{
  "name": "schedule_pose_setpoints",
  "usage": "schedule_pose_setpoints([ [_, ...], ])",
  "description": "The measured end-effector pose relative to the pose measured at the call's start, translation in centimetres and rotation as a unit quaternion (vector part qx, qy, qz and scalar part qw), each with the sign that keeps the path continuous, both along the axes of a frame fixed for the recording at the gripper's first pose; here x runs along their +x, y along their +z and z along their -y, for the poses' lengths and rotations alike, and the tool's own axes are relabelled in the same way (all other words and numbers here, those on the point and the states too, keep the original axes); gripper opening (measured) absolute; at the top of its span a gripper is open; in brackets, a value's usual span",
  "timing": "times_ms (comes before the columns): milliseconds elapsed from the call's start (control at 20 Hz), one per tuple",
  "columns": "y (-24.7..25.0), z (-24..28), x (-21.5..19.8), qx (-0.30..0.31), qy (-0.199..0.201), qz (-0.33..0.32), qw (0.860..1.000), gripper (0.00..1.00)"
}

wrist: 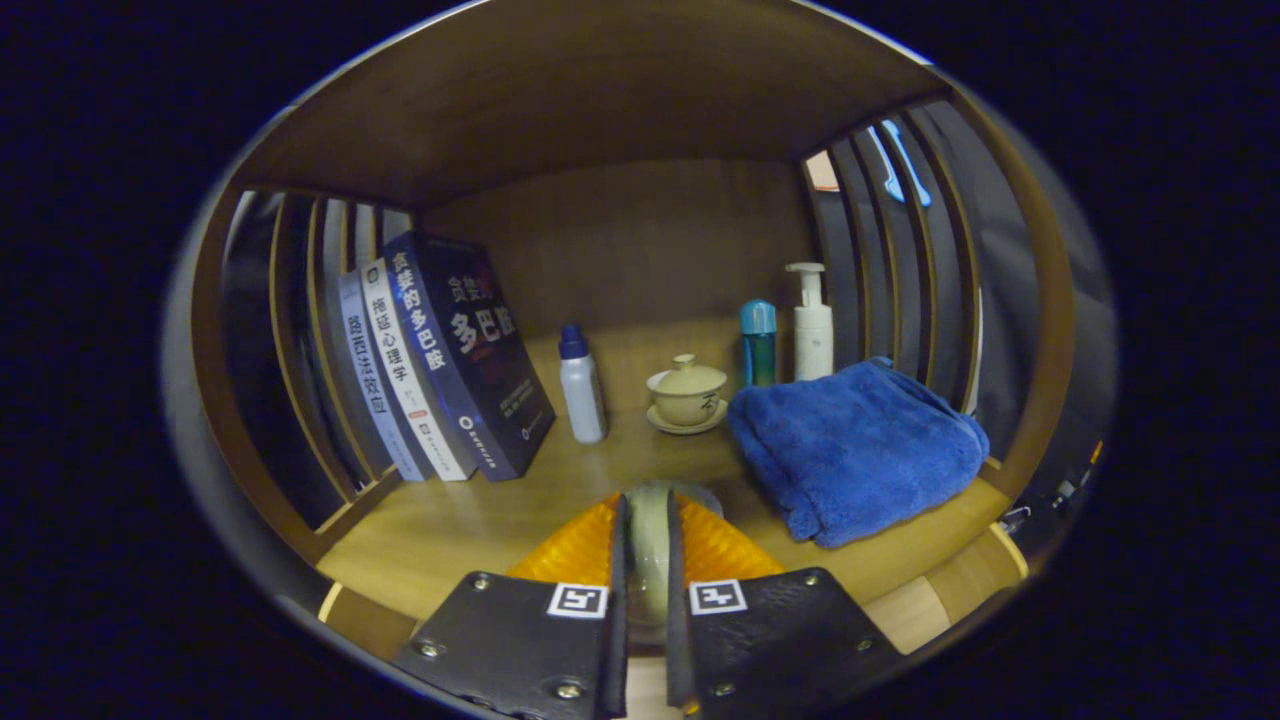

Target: Pull open the drawer, take out the items inside it, and place them on the countertop above the cabinet.

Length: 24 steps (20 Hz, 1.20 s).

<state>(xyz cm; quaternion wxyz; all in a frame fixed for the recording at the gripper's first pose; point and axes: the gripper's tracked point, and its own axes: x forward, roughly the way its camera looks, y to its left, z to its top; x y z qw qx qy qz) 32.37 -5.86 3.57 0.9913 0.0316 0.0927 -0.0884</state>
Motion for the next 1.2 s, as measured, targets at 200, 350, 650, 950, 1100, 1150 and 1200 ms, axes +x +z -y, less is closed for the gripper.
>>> schedule_pose_setpoints([
  [200,-1.4,-0.2,-1.3,-0.008,-0.002,-0.033,0.999,0.47],
  [350,-1.4,-0.3,-2.9,-0.028,-0.005,-0.042,0.999,0.77],
  [650,1.4,-1.9,-9.2,-0.065,0.029,-0.006,0.997,1.0],
  [950,3.7,-4.0,-16.8,-0.08,0.056,0.027,0.995,1.0],
  [1100,3.8,-4.6,-20.2,-0.082,0.066,0.042,0.994,1.0],
  [1150,3.5,-4.6,-21.3,-0.08,0.066,0.044,0.994,1.0],
  [1200,3.0,-4.5,-22.3,-0.075,0.063,0.046,0.994,1.0],
])
